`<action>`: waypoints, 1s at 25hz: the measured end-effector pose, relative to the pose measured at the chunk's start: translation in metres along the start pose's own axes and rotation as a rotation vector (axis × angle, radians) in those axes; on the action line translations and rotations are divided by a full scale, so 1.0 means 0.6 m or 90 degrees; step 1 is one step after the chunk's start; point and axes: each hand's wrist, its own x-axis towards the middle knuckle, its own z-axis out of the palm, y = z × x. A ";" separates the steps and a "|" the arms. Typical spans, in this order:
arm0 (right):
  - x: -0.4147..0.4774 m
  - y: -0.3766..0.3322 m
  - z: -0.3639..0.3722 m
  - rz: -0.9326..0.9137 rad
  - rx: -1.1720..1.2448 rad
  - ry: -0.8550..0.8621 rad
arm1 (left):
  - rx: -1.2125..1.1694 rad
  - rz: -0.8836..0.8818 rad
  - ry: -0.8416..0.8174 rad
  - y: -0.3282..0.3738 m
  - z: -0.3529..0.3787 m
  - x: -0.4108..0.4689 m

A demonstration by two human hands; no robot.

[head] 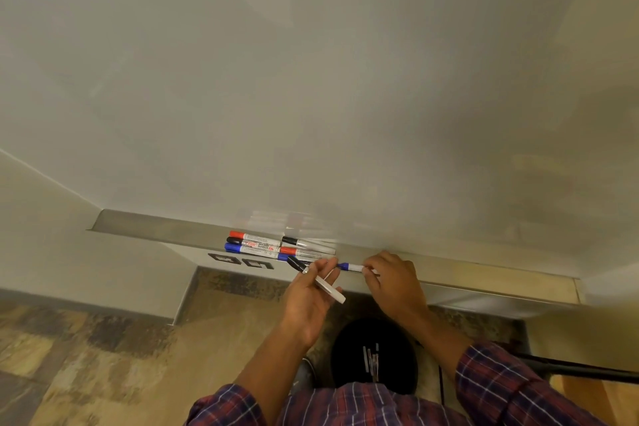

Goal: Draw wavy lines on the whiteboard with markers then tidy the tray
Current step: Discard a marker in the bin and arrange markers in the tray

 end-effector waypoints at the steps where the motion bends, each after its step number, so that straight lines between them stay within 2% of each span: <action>1: -0.006 -0.013 -0.007 -0.011 0.072 -0.015 | 0.002 0.006 -0.013 -0.001 0.005 0.002; 5: -0.022 -0.054 -0.026 -0.060 0.328 -0.069 | -0.002 0.040 -0.056 -0.009 0.028 0.014; 10: -0.011 -0.054 -0.036 -0.052 0.415 -0.055 | 0.108 0.090 -0.096 -0.005 0.047 0.022; 11: -0.006 -0.048 -0.039 -0.027 0.408 -0.038 | 0.186 0.120 -0.087 0.004 0.046 0.025; 14: 0.014 -0.013 -0.045 0.051 0.328 0.013 | 0.551 0.290 -0.008 0.030 0.020 0.044; 16: 0.022 0.018 -0.043 0.057 0.254 0.019 | 0.773 0.405 0.064 0.045 -0.012 0.062; 18: 0.024 0.046 -0.032 0.058 0.187 0.009 | 0.969 0.504 0.088 0.059 -0.038 0.084; 21: 0.020 0.073 -0.006 0.084 0.117 -0.009 | 1.205 0.494 0.024 0.074 -0.052 0.107; 25: 0.024 0.074 0.010 0.098 0.070 -0.009 | 1.318 0.454 -0.026 0.074 -0.052 0.112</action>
